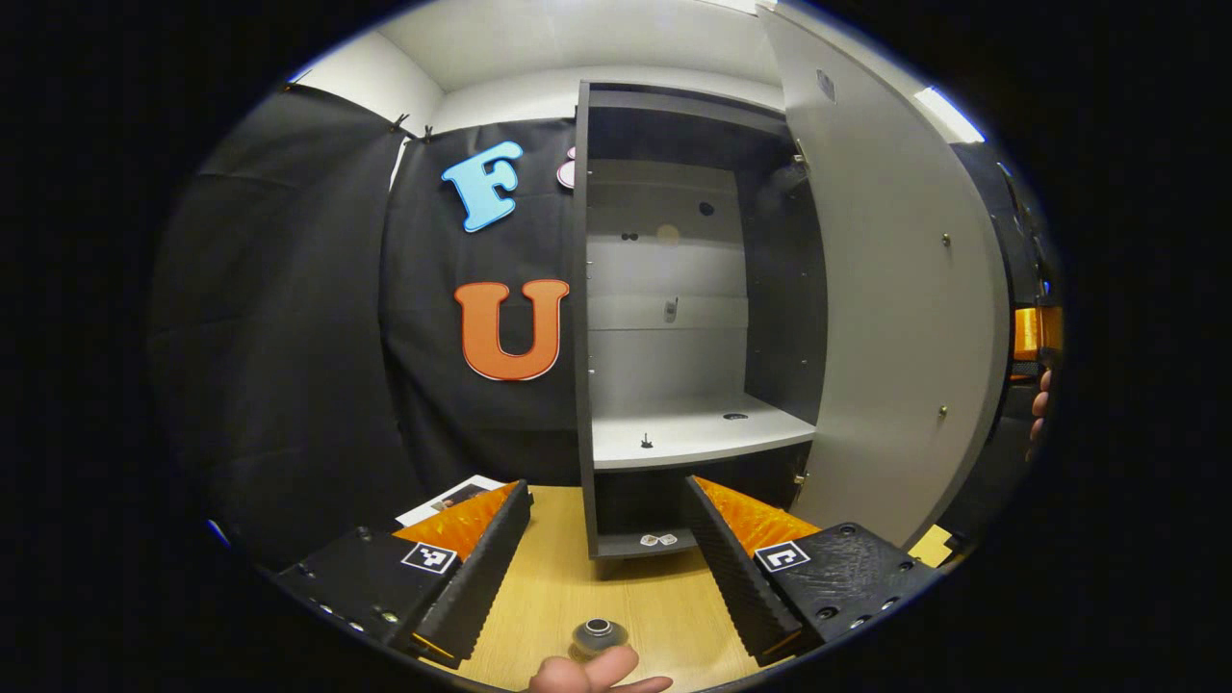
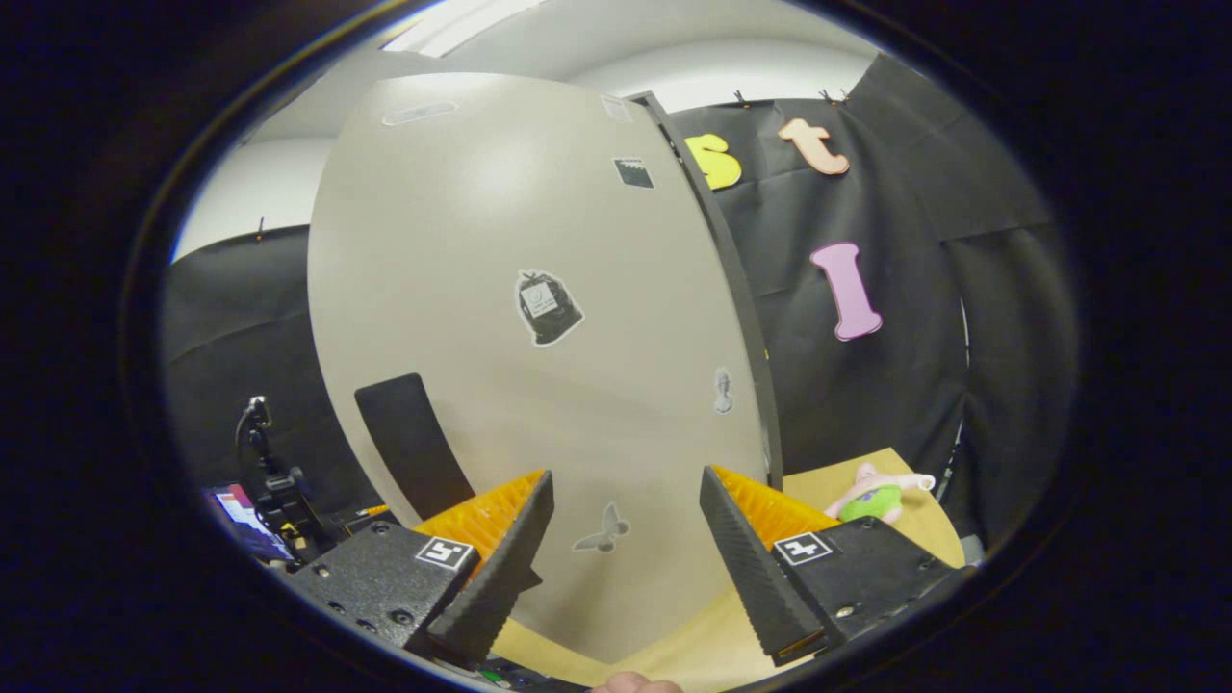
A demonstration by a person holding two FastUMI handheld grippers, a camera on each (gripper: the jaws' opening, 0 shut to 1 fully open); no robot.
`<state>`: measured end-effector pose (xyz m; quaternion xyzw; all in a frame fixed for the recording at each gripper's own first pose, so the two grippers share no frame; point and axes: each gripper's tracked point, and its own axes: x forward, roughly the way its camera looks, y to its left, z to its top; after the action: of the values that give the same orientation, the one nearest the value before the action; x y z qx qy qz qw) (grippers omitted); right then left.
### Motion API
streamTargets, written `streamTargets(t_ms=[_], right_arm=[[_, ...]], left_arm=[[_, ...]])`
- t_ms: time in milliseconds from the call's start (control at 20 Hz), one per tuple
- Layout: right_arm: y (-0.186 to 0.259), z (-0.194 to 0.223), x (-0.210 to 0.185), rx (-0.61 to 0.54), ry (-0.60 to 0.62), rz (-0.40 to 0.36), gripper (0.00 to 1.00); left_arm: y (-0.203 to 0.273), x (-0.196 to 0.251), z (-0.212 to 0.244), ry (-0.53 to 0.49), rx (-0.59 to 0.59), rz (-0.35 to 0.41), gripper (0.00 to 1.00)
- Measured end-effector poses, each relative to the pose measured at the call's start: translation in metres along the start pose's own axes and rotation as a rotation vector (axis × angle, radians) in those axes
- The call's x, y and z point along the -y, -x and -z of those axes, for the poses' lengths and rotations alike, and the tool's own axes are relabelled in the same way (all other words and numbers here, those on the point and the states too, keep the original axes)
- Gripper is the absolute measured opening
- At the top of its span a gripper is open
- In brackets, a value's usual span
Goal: Open the cabinet door with the right hand, grasp the bottle in the cabinet with the left hand and place it on the coaster, then close the cabinet door with the right hand.
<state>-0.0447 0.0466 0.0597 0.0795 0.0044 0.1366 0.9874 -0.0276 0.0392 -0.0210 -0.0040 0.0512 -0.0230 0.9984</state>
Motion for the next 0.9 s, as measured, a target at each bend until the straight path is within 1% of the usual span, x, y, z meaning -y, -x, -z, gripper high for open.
streamTargets(t_ms=[100,250,400,450,500,550,600,650,750,800,850,900], right_arm=[[-0.01,0.001,-0.007,-0.004,0.007,-0.029,0.98],[-0.023,0.006,-0.02,-0.025,0.013,-0.077,0.98],[-0.046,0.01,-0.032,-0.042,0.03,-0.126,0.98],[-0.055,0.012,-0.036,-0.042,0.031,-0.14,0.94],[-0.063,0.013,-0.042,-0.039,0.035,-0.154,0.98],[-0.074,0.015,-0.047,-0.036,0.041,-0.166,0.99],[-0.081,0.017,-0.053,-0.033,0.049,-0.176,0.99],[-0.092,0.02,-0.058,-0.036,0.056,-0.183,0.94],[-0.112,0.026,-0.064,-0.038,0.058,-0.199,0.94],[-0.123,0.027,-0.067,-0.039,0.059,-0.204,0.98],[-0.134,0.031,-0.067,-0.042,0.064,-0.199,0.98],[-0.137,0.032,-0.064,-0.034,0.08,-0.174,0.94]], left_arm=[[0.002,-0.009,0.002,-0.001,-0.008,-0.024,0.96],[0.009,-0.027,0.004,0.0,-0.015,-0.086,0.96],[0.022,-0.048,0.009,-0.008,-0.019,-0.153,0.96],[0.026,-0.056,0.012,-0.021,-0.022,-0.178,0.96],[0.03,-0.063,0.017,-0.028,-0.032,-0.201,0.96],[0.034,-0.069,0.022,-0.028,-0.041,-0.222,0.96],[0.038,-0.074,0.023,-0.026,-0.047,-0.242,1.0],[0.042,-0.079,0.025,-0.027,-0.052,-0.264,0.96],[0.05,-0.092,0.029,-0.027,-0.061,-0.306,0.97],[0.053,-0.096,0.03,-0.024,-0.064,-0.323,0.96],[0.057,-0.101,0.03,-0.023,-0.064,-0.34,0.96],[0.06,-0.106,0.033,-0.03,-0.074,-0.361,0.96]])
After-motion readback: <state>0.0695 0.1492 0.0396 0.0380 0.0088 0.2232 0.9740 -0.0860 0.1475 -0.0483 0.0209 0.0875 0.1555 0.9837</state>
